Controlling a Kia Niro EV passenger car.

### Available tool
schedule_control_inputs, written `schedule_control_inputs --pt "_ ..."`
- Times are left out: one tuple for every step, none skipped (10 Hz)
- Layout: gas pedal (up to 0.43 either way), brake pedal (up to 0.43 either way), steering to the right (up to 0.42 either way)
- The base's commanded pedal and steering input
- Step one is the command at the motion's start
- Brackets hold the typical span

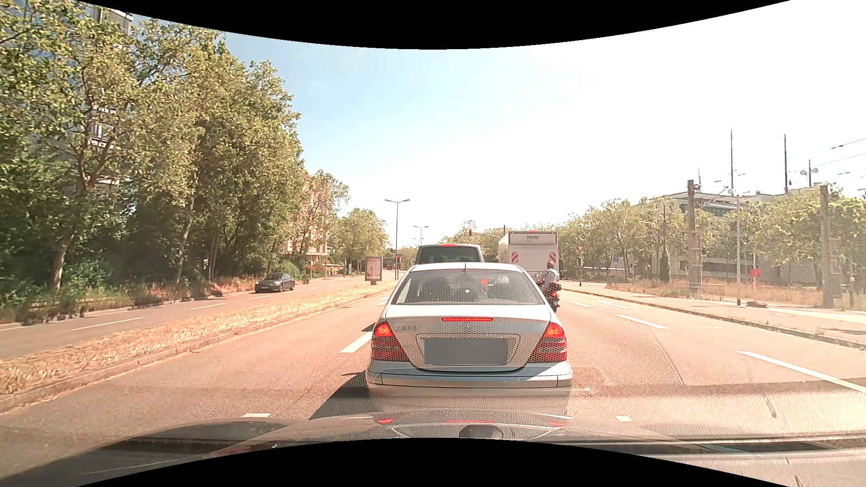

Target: Follow the waypoints while adhering to traffic rules and regulations

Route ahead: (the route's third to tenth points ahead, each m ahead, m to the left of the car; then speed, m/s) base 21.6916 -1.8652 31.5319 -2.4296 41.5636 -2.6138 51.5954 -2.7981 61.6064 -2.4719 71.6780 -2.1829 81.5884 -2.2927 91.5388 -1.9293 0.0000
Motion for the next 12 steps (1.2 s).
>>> schedule_control_inputs --pt "0.0 0.213 0.09" --pt "0.0 0.213 0.09" --pt "0.0 0.213 0.09" --pt "0.0 0.213 0.09" --pt "0.0 0.213 0.09" --pt "0.0 0.213 0.09" --pt "0.0 0.213 0.09" --pt "0.0 0.213 0.09" --pt "0.0 0.213 0.09" --pt "0.0 0.213 0.09" --pt "0.0 0.213 0.09" --pt "0.0 0.213 0.09"
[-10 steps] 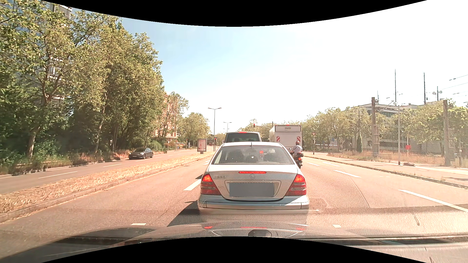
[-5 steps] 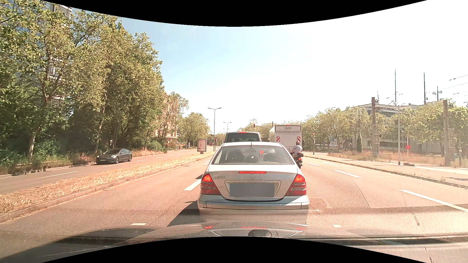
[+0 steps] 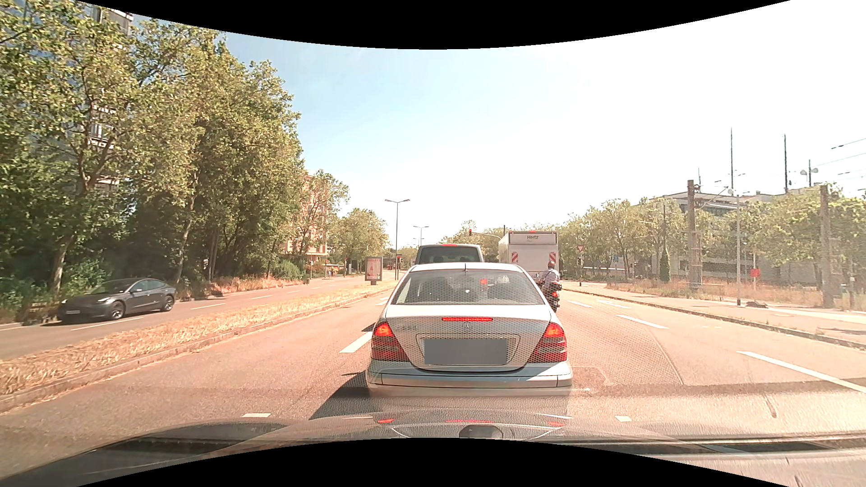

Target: Follow the waypoints while adhering to traffic rules and regulations

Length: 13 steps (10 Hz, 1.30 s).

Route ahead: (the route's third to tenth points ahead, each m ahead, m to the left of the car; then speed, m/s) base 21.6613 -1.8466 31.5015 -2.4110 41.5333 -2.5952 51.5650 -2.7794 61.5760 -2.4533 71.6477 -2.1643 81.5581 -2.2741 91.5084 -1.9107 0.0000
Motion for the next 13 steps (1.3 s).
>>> schedule_control_inputs --pt "0.0 0.213 0.09" --pt "0.0 0.213 0.09" --pt "0.0 0.213 0.09" --pt "0.0 0.213 0.09" --pt "0.0 0.213 0.09" --pt "0.0 0.213 0.09" --pt "0.0 0.213 0.09" --pt "0.0 0.213 0.09" --pt "0.0 0.213 0.09" --pt "0.0 0.213 0.09" --pt "0.0 0.213 0.089" --pt "0.0 0.213 0.09" --pt "0.0 0.213 0.09"
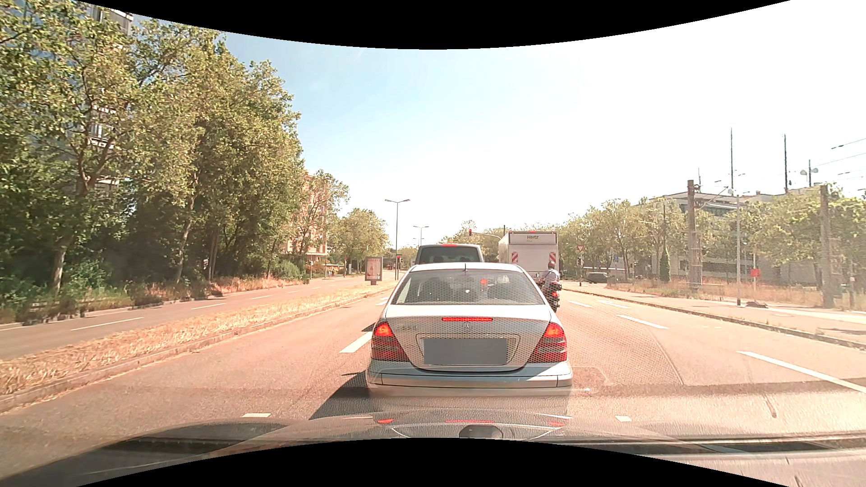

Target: Follow the waypoints while adhering to traffic rules and regulations

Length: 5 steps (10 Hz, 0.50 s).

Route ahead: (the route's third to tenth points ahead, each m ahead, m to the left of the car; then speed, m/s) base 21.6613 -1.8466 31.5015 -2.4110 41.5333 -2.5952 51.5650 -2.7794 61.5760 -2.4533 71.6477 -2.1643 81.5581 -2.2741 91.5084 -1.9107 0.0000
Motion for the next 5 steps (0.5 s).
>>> schedule_control_inputs --pt "0.0 0.213 0.09" --pt "0.0 0.213 0.09" --pt "0.0 0.213 0.089" --pt "0.0 0.213 0.09" --pt "0.0 0.213 0.089"
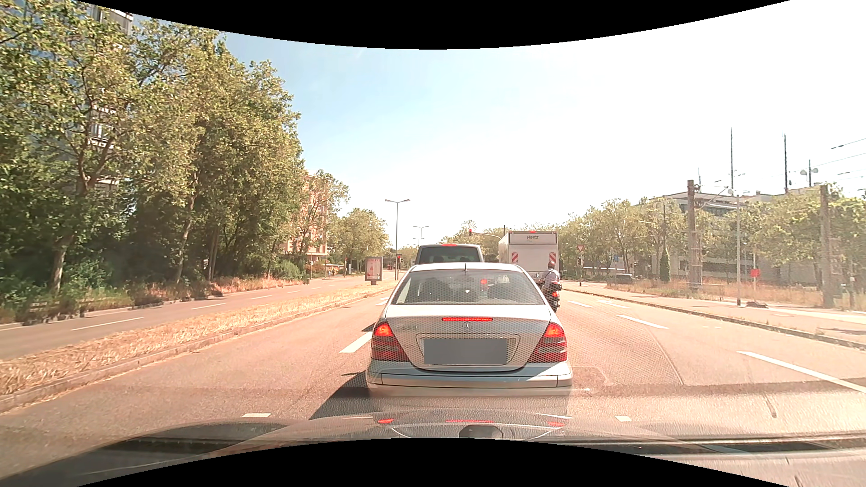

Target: Follow the waypoints while adhering to traffic rules and regulations

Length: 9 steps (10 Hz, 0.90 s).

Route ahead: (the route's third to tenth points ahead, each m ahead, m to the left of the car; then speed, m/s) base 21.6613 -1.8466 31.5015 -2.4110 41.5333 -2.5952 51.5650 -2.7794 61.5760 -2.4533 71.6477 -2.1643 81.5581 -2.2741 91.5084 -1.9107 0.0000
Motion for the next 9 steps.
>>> schedule_control_inputs --pt "0.0 0.213 0.09" --pt "0.0 0.213 0.089" --pt "0.0 0.213 0.09" --pt "0.0 0.213 0.09" --pt "0.0 0.213 0.09" --pt "0.0 0.213 0.09" --pt "0.0 0.213 0.09" --pt "0.0 0.213 0.09" --pt "0.0 0.213 0.089"
